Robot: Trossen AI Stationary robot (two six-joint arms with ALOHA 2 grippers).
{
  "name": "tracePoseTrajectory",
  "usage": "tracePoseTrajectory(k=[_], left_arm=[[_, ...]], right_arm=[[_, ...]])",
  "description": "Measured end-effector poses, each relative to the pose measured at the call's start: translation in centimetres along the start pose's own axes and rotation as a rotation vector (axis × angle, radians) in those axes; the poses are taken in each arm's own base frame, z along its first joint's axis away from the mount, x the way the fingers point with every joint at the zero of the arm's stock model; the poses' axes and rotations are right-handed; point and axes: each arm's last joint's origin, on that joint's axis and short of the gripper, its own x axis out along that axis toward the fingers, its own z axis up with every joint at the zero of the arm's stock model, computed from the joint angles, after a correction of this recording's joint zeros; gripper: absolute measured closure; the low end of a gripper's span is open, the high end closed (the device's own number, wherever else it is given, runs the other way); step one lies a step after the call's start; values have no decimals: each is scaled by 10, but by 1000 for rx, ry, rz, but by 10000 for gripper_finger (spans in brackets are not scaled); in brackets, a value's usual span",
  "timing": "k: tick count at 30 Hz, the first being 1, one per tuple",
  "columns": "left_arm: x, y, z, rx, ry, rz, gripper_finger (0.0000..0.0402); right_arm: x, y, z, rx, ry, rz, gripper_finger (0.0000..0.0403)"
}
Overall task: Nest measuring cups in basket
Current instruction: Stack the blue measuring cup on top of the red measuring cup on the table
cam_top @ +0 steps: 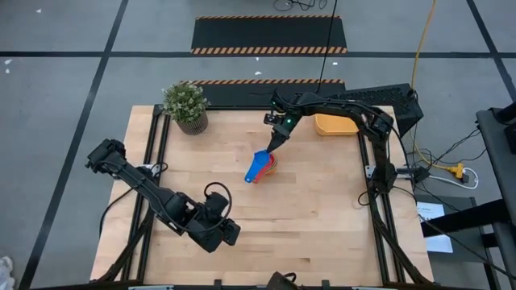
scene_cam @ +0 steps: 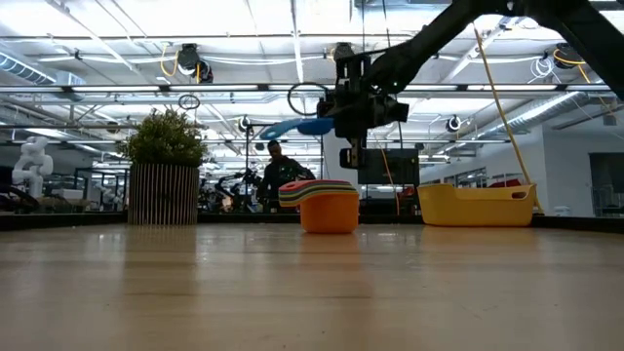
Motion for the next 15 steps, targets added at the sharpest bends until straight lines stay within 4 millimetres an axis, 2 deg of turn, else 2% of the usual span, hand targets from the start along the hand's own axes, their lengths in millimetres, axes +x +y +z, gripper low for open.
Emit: tracePoseTrajectory(k=[9, 15], left_arm=[[3, 0, 8, -3, 18, 10, 176], [5, 1, 13, 16, 10, 15, 176]], right_arm=[[6, -21, -2, 29, 20, -54, 403], [4, -22, -3, 1, 23, -80, 403]])
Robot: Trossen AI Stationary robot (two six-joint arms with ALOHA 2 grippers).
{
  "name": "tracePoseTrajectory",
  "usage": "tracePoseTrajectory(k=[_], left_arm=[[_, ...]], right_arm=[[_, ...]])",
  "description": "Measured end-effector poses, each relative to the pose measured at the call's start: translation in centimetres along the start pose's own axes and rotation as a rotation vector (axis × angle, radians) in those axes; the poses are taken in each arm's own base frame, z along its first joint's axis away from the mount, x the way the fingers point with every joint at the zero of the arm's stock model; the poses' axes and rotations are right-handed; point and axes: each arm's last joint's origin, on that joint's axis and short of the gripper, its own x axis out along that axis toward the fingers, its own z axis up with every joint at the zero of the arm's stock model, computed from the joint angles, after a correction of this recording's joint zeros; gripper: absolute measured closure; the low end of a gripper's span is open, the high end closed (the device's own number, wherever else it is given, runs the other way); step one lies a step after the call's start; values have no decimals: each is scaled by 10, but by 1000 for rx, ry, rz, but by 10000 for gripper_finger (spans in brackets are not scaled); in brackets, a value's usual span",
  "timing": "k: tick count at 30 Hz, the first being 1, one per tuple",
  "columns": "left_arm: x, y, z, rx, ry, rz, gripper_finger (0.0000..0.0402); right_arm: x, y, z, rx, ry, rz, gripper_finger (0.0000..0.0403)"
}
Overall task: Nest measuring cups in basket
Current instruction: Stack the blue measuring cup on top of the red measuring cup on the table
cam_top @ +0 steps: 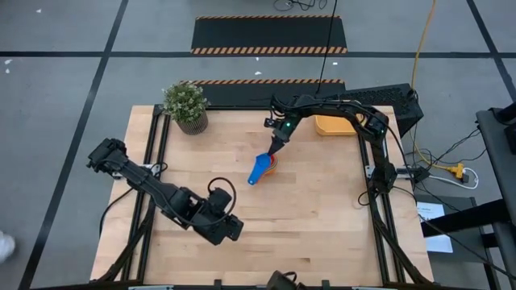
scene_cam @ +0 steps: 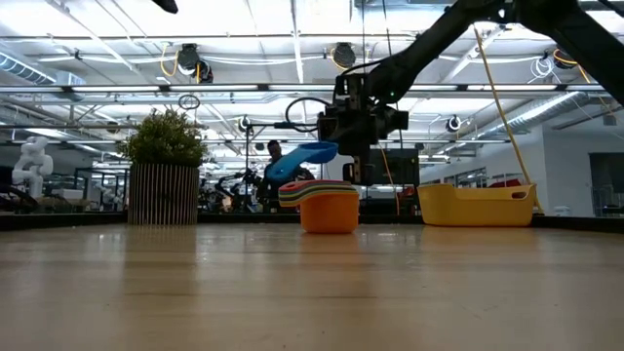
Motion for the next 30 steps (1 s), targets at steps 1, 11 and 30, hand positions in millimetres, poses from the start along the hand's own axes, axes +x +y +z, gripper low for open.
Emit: tracePoseTrajectory(k=[1, 11, 30], left_arm=[[0, 0, 0, 4, -1, 0, 176], [1, 0, 2, 18, -2, 1, 176], [1, 0, 2, 28, -3, 1, 176]], right_arm=[[-1, -1, 0, 8, 1, 0, 403], [-28, -11, -3, 44, -48, 13, 403], [-29, -11, -4, -5, -46, 10, 399]])
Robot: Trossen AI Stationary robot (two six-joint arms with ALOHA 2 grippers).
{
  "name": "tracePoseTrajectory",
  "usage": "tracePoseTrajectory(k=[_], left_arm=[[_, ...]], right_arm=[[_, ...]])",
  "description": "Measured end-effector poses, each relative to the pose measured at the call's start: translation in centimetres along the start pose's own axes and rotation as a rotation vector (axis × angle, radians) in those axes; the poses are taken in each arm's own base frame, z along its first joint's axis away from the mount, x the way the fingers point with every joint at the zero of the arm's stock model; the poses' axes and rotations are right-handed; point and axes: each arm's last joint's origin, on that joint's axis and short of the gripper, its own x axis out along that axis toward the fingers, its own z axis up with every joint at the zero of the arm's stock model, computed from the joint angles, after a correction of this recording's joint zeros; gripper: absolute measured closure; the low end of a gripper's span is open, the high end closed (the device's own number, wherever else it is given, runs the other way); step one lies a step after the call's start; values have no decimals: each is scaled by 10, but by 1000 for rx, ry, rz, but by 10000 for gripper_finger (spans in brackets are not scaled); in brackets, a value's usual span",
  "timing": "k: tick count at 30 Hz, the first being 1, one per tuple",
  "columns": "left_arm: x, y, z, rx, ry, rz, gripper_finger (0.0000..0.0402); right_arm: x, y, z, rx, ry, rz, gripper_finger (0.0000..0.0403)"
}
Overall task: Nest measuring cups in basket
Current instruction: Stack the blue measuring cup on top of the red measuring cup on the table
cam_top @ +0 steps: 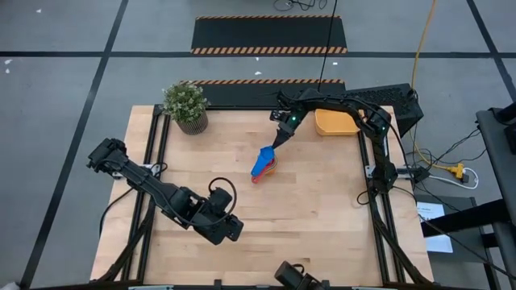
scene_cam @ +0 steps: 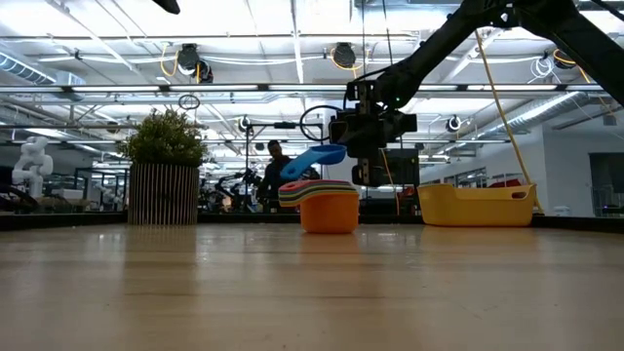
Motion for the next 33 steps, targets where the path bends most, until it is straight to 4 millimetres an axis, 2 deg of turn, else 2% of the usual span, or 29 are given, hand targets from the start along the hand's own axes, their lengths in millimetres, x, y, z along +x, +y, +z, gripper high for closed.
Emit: tracePoseTrajectory(k=[12, 22, 33], left_arm=[[0, 0, 0, -3, 0, 0, 176], [0, 0, 0, -4, 0, -1, 176], [0, -1, 0, -15, 0, -9, 176]], right_arm=[[8, -1, -4, 4, 23, 11, 393], [25, -24, -22, 62, 38, -37, 392], [25, -24, -15, 75, 4, 9, 392]])
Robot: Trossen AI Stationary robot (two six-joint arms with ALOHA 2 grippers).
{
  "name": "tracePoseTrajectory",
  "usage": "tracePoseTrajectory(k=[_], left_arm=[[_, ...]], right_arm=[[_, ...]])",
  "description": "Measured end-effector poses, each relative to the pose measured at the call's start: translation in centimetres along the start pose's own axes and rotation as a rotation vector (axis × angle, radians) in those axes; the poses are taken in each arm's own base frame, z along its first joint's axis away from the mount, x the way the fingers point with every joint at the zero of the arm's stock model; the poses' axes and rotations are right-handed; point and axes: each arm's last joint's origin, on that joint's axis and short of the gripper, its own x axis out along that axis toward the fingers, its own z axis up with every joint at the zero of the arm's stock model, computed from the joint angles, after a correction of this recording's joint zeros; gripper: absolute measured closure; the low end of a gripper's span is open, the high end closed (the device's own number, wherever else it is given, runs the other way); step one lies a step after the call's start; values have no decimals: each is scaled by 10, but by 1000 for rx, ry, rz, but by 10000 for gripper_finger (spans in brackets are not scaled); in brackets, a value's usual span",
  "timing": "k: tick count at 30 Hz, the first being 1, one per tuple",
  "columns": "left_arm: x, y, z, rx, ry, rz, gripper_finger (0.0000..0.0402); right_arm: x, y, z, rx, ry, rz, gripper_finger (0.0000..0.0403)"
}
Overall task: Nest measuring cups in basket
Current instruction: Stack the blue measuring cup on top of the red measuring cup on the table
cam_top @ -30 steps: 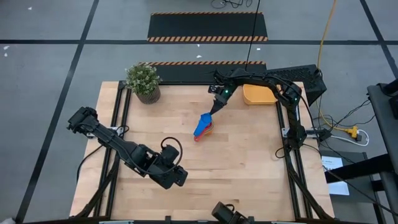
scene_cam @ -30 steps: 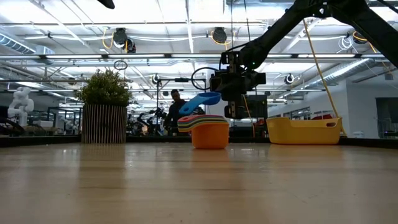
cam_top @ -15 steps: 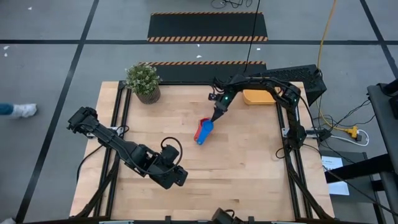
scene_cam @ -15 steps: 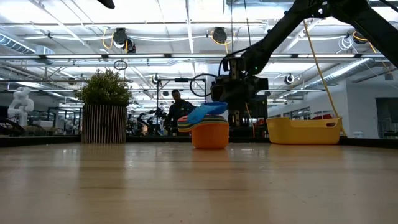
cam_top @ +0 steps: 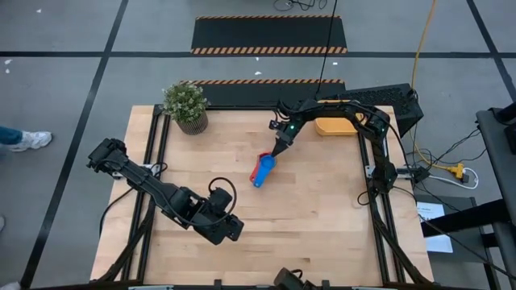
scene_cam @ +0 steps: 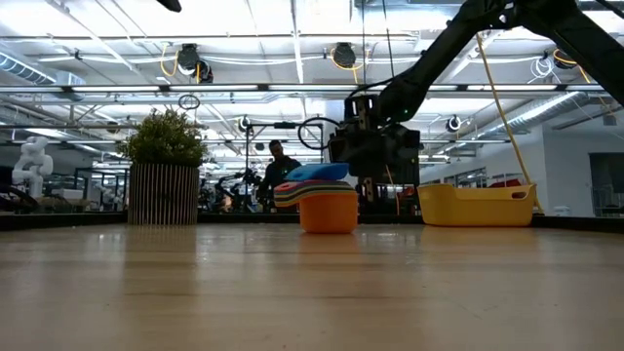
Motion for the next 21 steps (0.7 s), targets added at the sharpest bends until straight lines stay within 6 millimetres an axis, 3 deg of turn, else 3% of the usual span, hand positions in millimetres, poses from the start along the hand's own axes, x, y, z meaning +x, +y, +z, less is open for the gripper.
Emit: tracePoseTrajectory(k=[21], left_arm=[[2, -1, 8, -10, -14, -14, 176]], right_arm=[[-1, -1, 7, -4, -45, -52, 392]])
